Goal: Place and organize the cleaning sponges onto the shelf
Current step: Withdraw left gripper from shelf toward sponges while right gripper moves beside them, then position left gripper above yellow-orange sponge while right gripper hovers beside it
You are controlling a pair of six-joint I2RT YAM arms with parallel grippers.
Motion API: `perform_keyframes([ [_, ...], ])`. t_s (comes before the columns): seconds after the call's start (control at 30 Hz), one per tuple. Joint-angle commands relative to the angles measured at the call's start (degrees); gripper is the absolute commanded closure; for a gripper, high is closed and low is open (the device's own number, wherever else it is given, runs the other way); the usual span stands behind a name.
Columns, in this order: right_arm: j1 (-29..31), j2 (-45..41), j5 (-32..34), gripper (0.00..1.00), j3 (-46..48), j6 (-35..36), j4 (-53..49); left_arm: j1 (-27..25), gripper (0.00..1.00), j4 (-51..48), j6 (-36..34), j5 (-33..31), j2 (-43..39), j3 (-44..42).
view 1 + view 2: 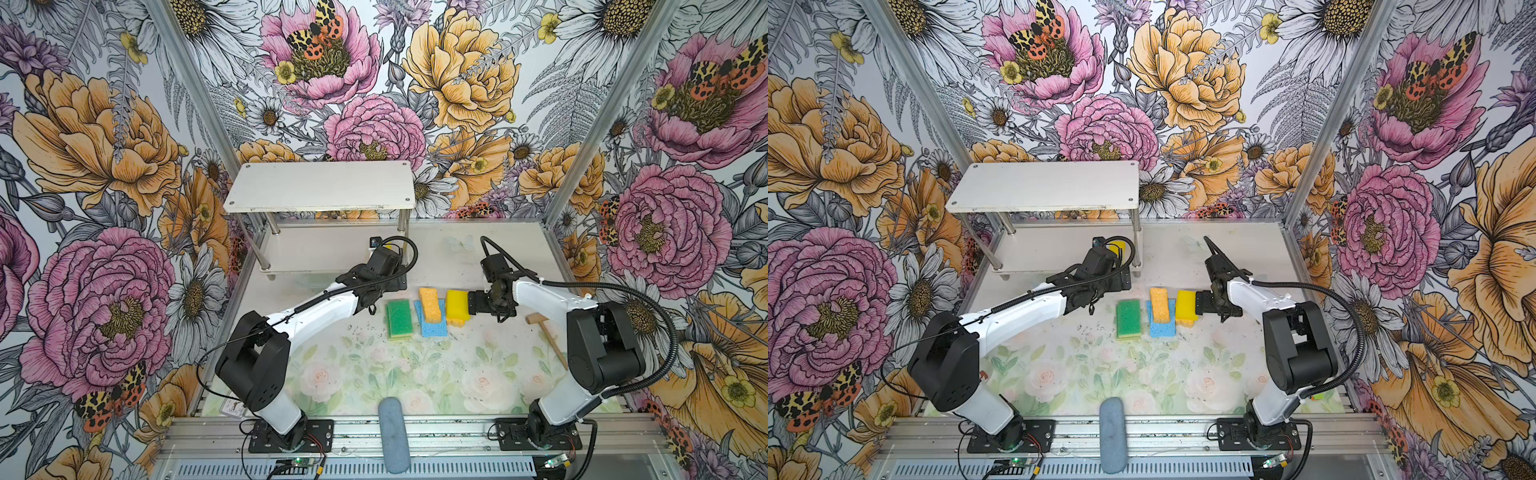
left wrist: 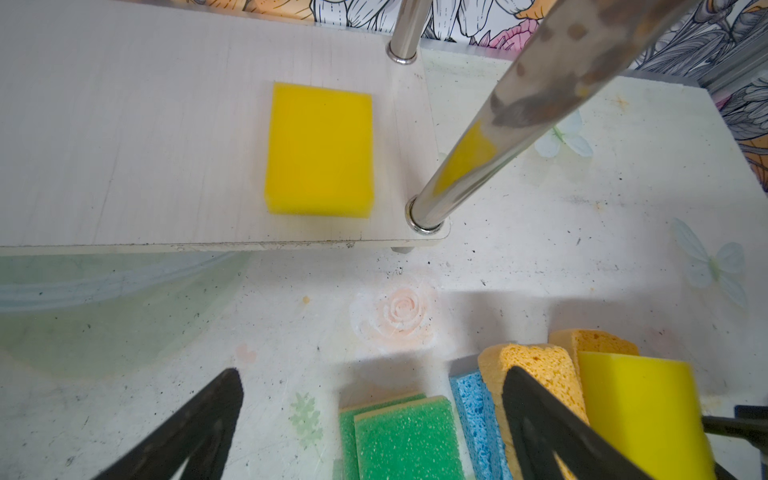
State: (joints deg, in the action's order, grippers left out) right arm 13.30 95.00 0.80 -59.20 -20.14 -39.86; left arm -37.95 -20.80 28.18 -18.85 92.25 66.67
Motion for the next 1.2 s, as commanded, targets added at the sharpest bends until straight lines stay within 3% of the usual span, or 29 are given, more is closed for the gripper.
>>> perform_keyframes([
  [0.0,1.0,1.4,-0.8,0.08,-2.2,-0.2,1.9,0.6,0.01,0.2,0.6,-0.3,-1.5,-0.8],
  [1.17,11.4,8.4,-1.9,0.1,-10.2,0.3,2.4,0.5,0.01,0.2,5.4,-1.0,-7.5,-5.6],
])
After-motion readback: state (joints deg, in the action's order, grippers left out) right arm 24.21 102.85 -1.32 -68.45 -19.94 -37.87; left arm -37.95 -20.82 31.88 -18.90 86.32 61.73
